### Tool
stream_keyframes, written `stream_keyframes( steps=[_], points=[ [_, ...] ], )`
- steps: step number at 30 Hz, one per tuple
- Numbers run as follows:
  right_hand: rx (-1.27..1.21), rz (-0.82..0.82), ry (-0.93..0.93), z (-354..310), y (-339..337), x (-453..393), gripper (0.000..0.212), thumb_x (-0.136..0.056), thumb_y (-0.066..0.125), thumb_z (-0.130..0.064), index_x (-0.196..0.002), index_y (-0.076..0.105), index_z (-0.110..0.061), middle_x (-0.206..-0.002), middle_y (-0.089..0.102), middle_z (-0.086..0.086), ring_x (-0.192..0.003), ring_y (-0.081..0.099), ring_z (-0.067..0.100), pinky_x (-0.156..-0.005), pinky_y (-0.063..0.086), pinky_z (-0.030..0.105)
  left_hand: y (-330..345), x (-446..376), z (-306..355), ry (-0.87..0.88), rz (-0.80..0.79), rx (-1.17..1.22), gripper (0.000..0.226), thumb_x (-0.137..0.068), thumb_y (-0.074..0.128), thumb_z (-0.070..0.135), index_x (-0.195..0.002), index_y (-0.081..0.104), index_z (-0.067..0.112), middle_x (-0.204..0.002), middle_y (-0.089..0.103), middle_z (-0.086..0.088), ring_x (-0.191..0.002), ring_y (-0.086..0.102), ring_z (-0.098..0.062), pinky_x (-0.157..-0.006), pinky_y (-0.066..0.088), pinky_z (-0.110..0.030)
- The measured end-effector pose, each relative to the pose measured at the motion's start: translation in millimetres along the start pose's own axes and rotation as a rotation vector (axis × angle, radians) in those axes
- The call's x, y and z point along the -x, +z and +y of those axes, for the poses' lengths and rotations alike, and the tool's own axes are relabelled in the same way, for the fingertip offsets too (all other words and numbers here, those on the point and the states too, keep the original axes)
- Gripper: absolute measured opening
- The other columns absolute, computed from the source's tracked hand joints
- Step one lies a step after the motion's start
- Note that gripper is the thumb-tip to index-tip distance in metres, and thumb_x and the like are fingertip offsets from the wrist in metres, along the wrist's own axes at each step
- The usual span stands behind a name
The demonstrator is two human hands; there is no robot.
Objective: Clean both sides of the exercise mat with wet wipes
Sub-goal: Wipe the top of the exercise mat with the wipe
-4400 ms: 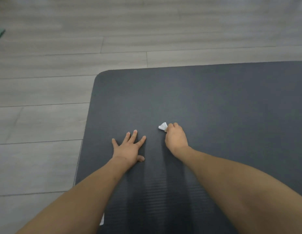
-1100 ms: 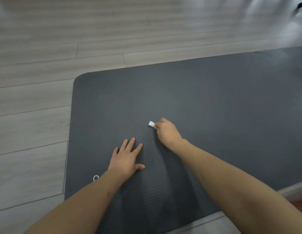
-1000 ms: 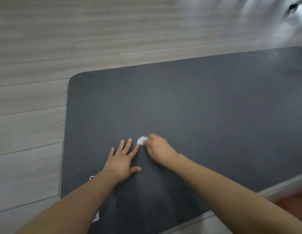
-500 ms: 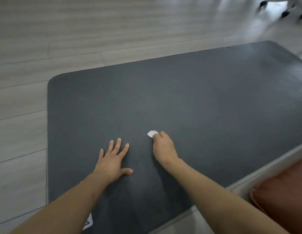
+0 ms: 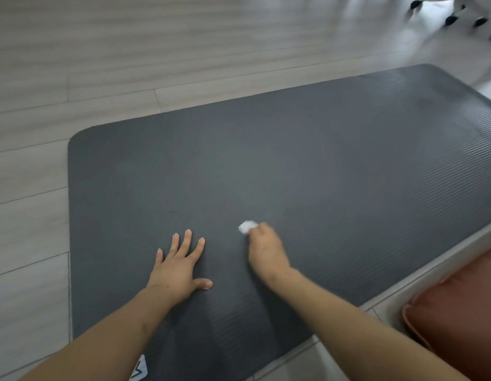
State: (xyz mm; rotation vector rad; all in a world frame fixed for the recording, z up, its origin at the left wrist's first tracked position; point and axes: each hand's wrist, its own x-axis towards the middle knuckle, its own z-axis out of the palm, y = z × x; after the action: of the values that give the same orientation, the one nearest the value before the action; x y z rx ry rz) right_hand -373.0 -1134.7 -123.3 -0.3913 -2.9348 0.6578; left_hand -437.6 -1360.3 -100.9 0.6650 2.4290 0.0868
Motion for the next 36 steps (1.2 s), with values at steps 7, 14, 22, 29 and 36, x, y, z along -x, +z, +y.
stream_keyframes(
  steps=[7,14,22,29,36],
  points=[
    [0.145,0.035,-0.094,95.7,-61.7,-27.6,0.029,-0.088,0.049,-0.008,-0.109,0.068,-0.012,-0.104,0.062,0.010,-0.102,0.056,0.030,-0.089,0.042,0.031,9.9,6.5,-2.1,0.052,0.148,-0.021,0.086,-0.085,0.002,0.082,-0.163,0.002,0.044,-0.170,-0.021,0.008,-0.157,-0.022,-0.017,-0.127,-0.010,-0.045],
    [0.007,0.112,0.042,50.4,-24.5,7.0,0.033,-0.090,0.046,-0.007,-0.116,0.067,-0.008,-0.109,0.064,0.011,-0.104,0.060,0.032,-0.094,0.042,0.032,16.9,10.8,8.5,0.089,0.200,-0.087,0.064,-0.104,0.015,0.064,-0.164,0.005,0.044,-0.172,-0.014,0.008,-0.159,-0.015,-0.018,-0.129,-0.002,-0.042],
    [0.217,0.090,-0.318,84.7,-43.1,2.1,0.015,-0.085,0.046,-0.009,-0.083,0.062,-0.009,-0.079,0.055,0.012,-0.073,0.055,0.033,-0.069,0.038,0.037,25.2,9.1,10.0,0.085,0.208,-0.064,0.061,-0.108,0.019,0.056,-0.165,0.004,0.040,-0.172,-0.017,0.007,-0.158,-0.018,-0.020,-0.129,-0.003,-0.045],
    [0.178,0.278,0.222,97.2,-44.7,3.1,0.012,-0.076,0.063,0.009,-0.084,0.062,0.000,-0.082,0.057,0.020,-0.072,0.058,0.039,-0.065,0.048,0.041,25.1,9.7,12.1,0.082,0.213,-0.051,0.060,-0.110,0.026,0.049,-0.165,0.003,0.039,-0.172,-0.018,0.006,-0.158,-0.020,-0.021,-0.129,-0.004,-0.046],
    [0.031,-0.073,-0.407,-14.1,15.9,51.1,0.008,-0.088,0.053,-0.008,-0.093,0.059,-0.009,-0.090,0.054,0.010,-0.082,0.051,0.027,-0.068,0.046,0.039,31.6,7.0,9.2,0.082,0.238,-0.054,0.066,-0.101,0.008,0.061,-0.164,0.008,0.040,-0.173,-0.014,0.006,-0.159,-0.016,-0.021,-0.129,-0.002,-0.047]
  ],
)
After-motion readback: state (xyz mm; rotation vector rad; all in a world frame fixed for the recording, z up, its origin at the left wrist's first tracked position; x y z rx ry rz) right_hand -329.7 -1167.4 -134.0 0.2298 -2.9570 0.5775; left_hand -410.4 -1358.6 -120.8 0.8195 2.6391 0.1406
